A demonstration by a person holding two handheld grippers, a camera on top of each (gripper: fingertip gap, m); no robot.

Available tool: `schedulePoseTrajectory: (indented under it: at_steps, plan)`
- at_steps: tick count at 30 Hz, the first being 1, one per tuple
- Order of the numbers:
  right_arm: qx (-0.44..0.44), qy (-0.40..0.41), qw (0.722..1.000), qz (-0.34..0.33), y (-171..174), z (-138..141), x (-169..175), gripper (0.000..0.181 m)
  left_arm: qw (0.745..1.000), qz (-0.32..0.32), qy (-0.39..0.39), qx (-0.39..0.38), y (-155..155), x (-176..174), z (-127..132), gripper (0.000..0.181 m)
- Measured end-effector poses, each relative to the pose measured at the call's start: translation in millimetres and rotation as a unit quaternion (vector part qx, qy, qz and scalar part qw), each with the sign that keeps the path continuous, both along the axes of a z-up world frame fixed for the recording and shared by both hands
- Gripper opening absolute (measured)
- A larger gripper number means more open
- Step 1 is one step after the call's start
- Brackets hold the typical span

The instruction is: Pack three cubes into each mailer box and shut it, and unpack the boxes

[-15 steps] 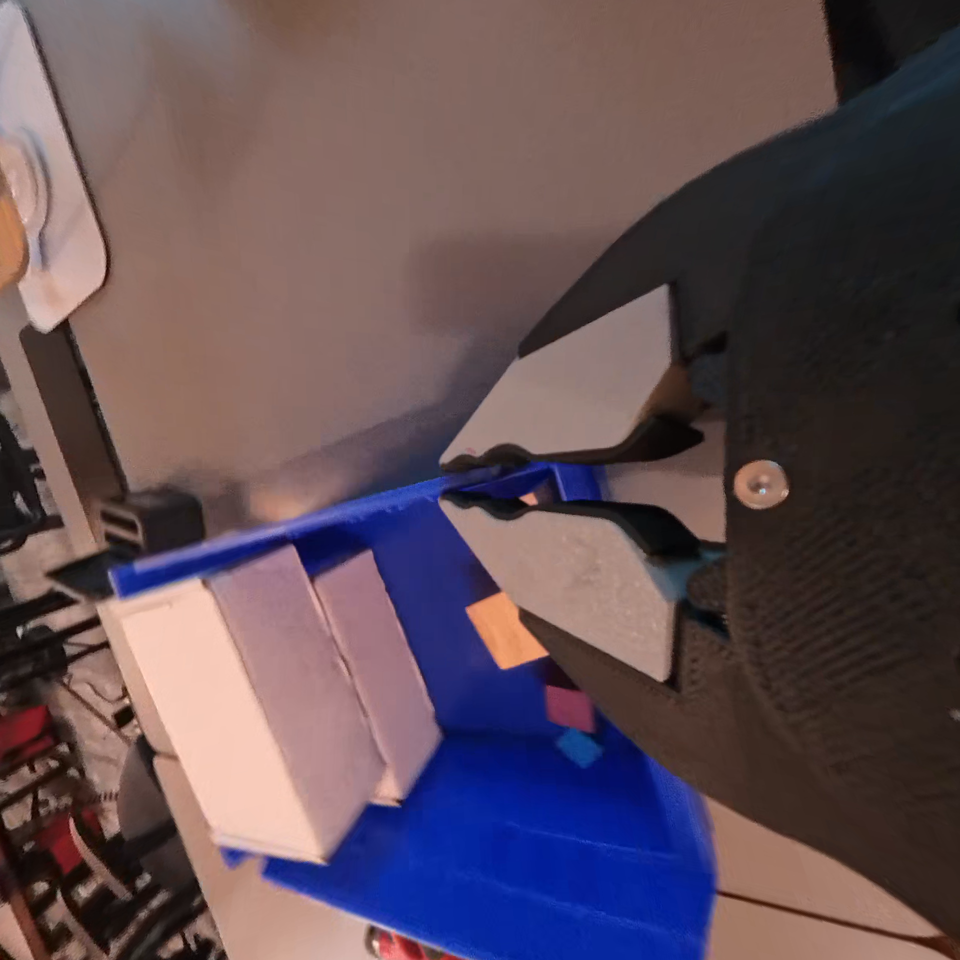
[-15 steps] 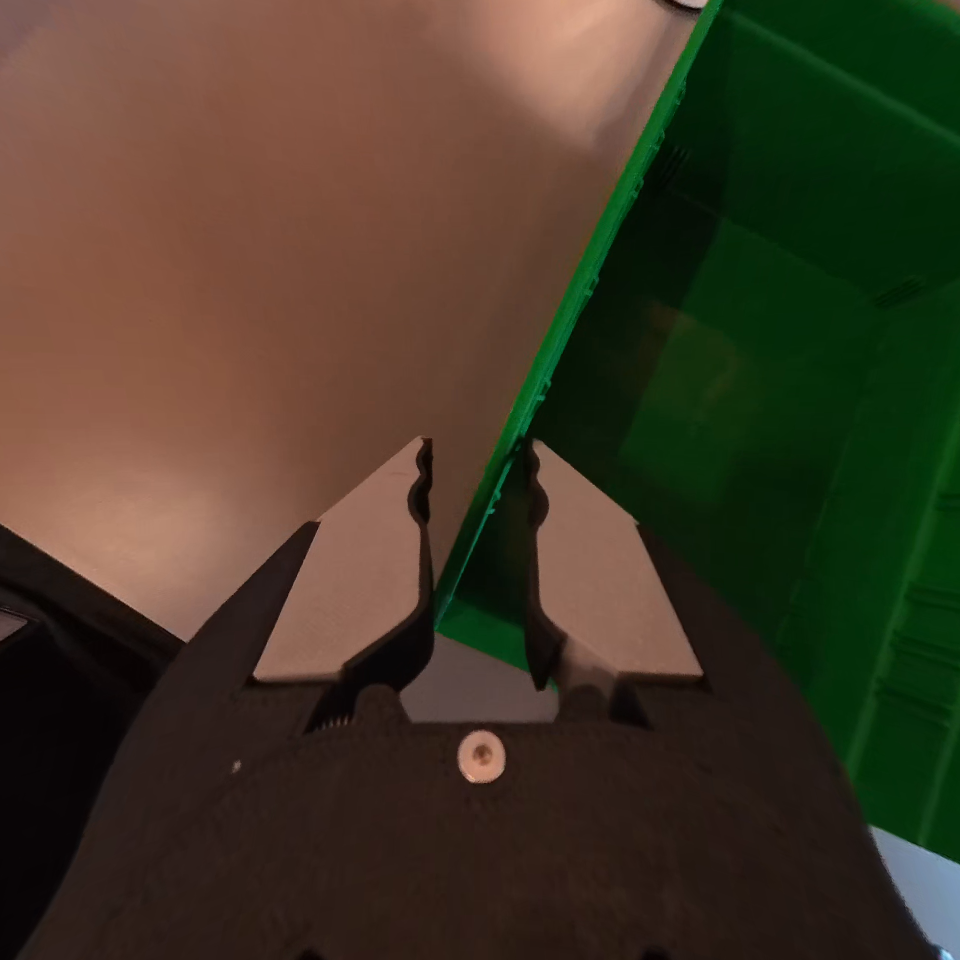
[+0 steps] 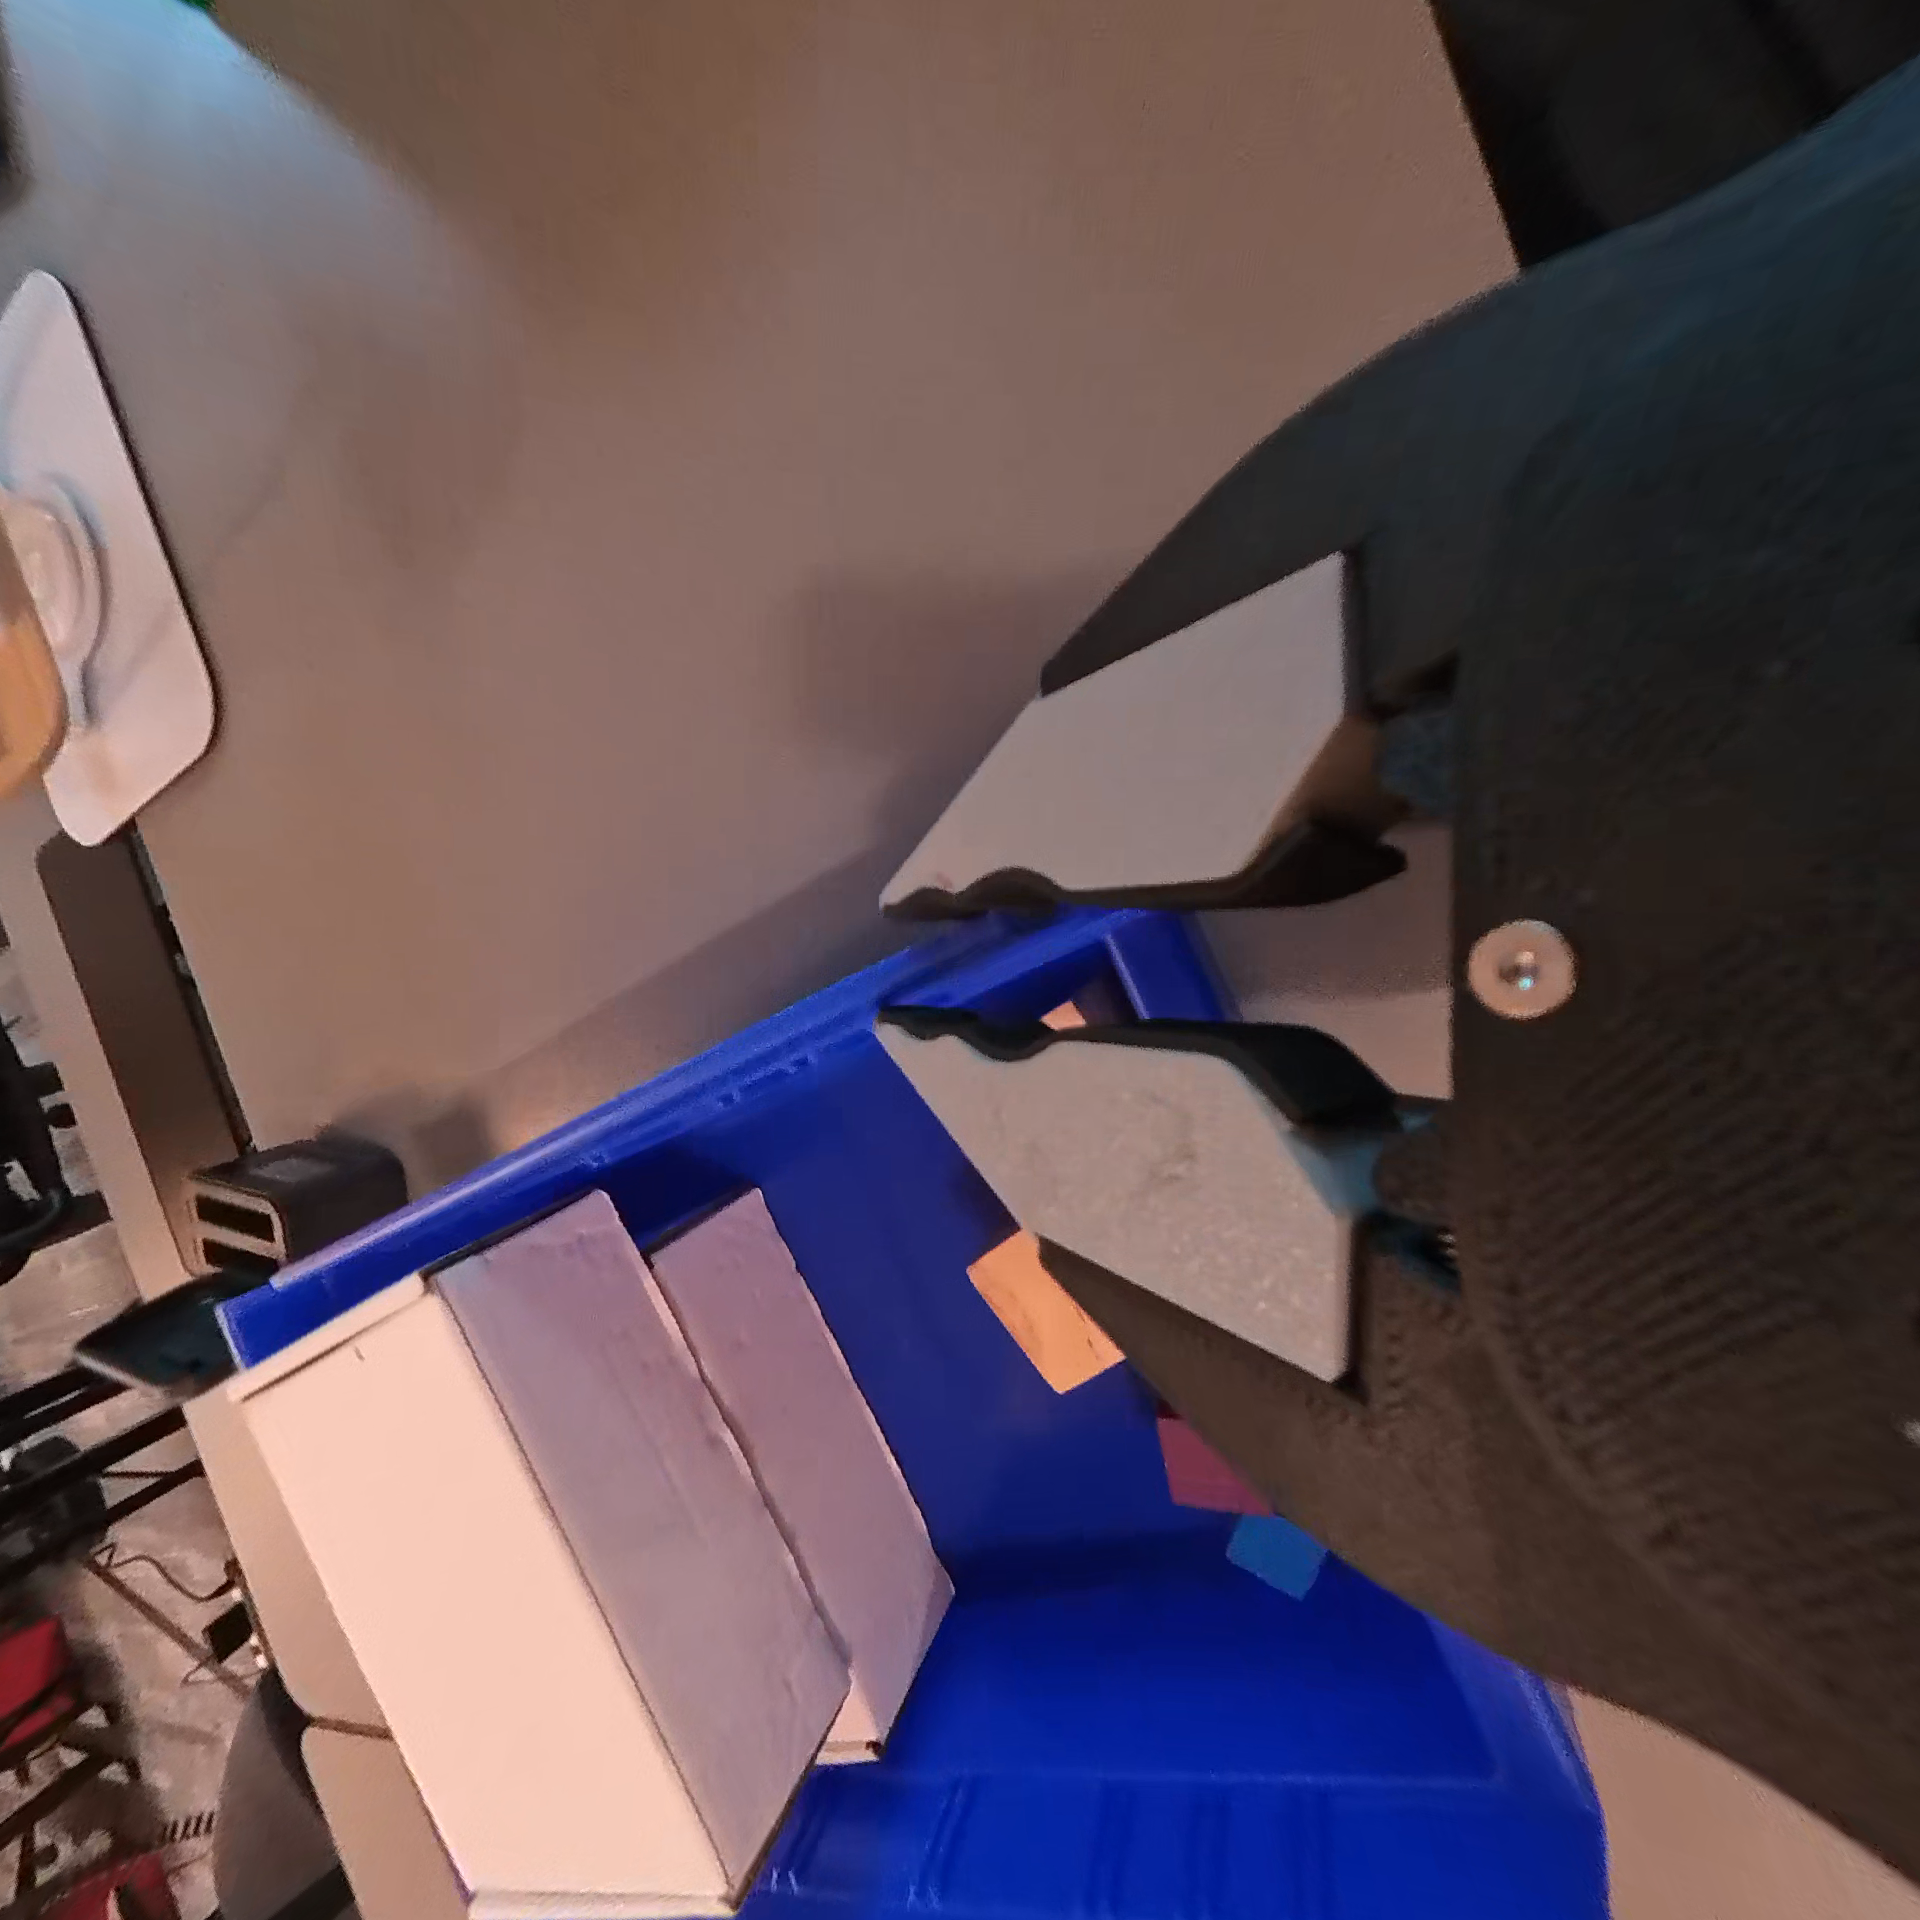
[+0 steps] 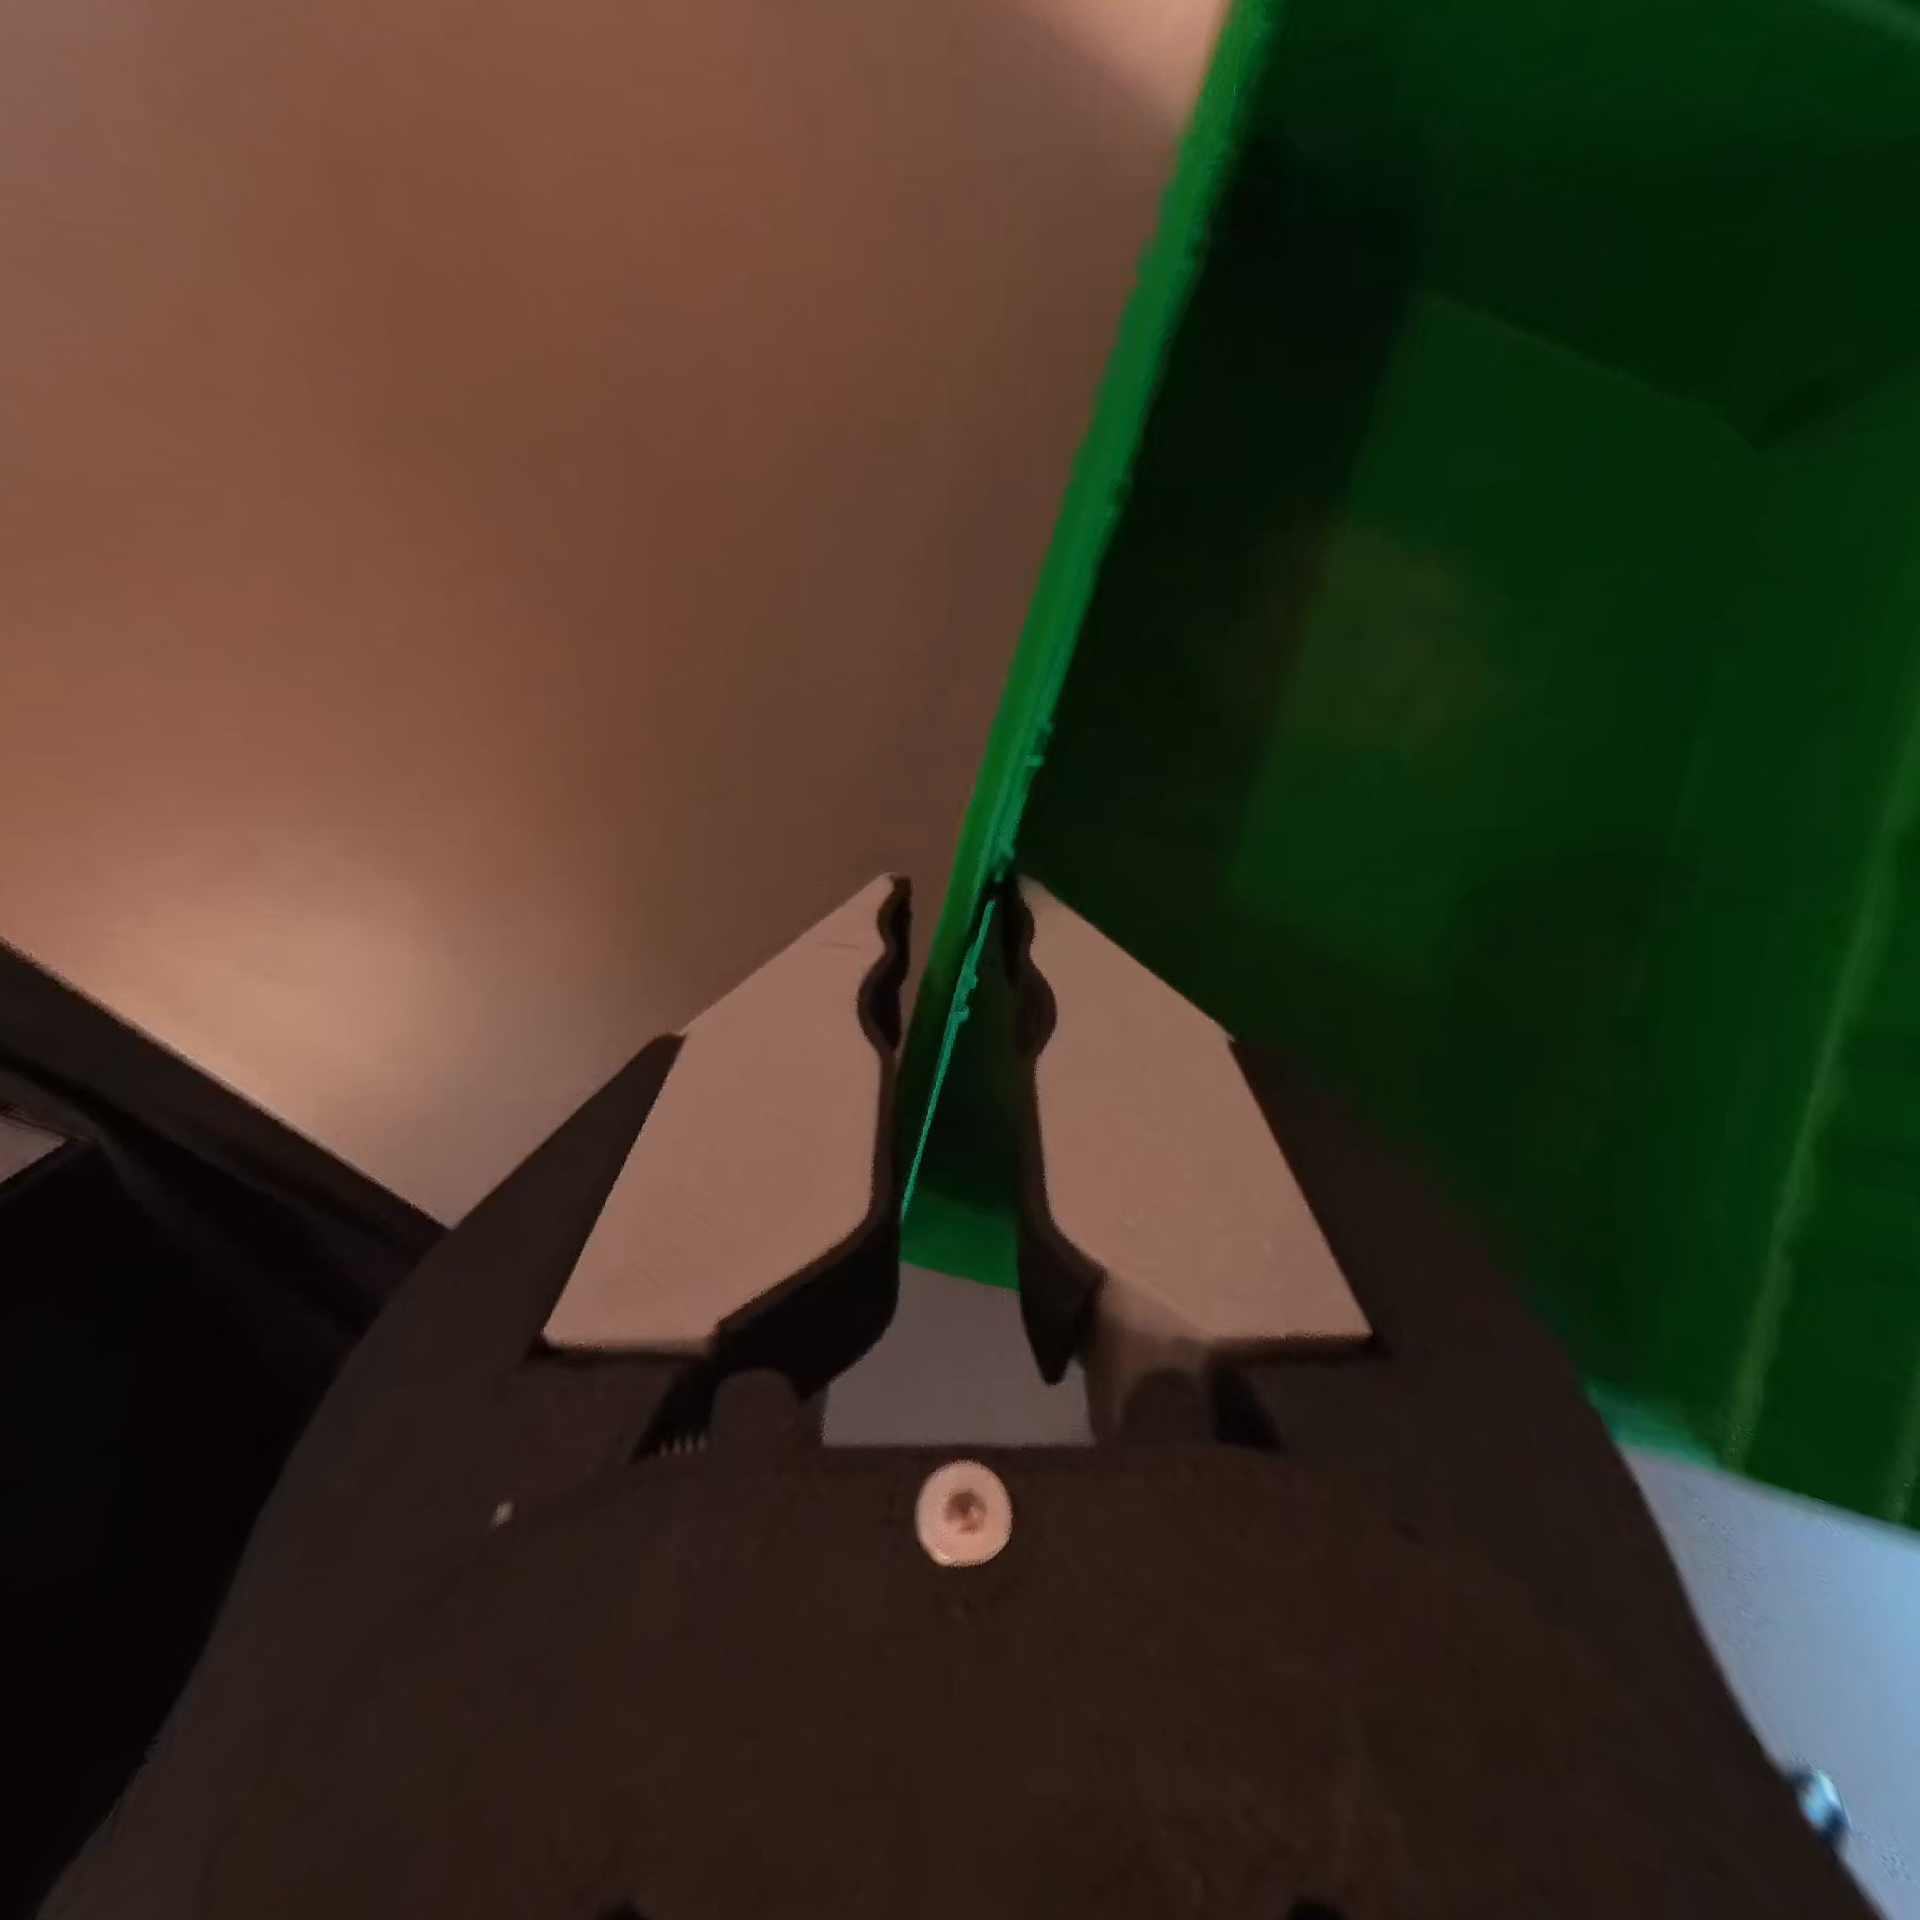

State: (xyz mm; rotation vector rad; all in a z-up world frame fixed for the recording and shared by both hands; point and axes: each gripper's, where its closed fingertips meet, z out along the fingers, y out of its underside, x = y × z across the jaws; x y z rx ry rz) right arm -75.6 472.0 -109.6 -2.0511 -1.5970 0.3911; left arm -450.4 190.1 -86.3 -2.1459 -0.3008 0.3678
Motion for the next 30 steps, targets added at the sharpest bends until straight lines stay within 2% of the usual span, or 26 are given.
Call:
schedulePoseTrajectory:
  at_steps: [4,7,10,14,17,19,21,23,27,30]
  plan:
    - [0.033,-0.037,0.996,-0.067,23,0,25,0.002,1.000,-0.006,0.006,0.022,-3,2,13,0.012]
    - [0.005,-0.037,0.995,-0.093,24,-1,34,0.002,0.999,-0.008,0.005,0.035,-5,3,20,0.012]
    - [0.000,-0.042,0.993,-0.114,31,0,49,0.002,0.999,-0.012,-0.007,0.035,-6,4,17,0.013]
    - [-0.034,-0.023,0.986,-0.161,44,-1,71,0.003,0.999,-0.015,-0.017,0.036,-4,4,14,0.023]
    - [-0.016,-0.041,0.981,-0.189,51,-1,84,0.002,0.998,-0.022,-0.027,0.044,5,9,12,0.034]
    - [-0.007,-0.043,0.986,-0.162,45,-1,77,0.005,1.000,-0.013,-0.016,0.024,10,4,0,0.036]
    - [-0.022,-0.029,0.992,-0.122,31,-1,59,0.013,0.999,0.015,0.029,0.002,10,-8,-8,0.019]
    - [-0.027,-0.025,0.995,-0.098,21,-1,43,0.022,0.997,0.016,0.065,-0.025,8,-9,-8,0.014]
    - [0.014,-0.033,0.996,-0.087,20,6,37,0.025,0.998,-0.016,0.045,-0.051,-2,3,-9,0.013]
    - [0.040,0.014,0.994,-0.101,24,30,32,0.026,0.999,-0.034,-0.022,-0.032,-6,13,-6,0.016]
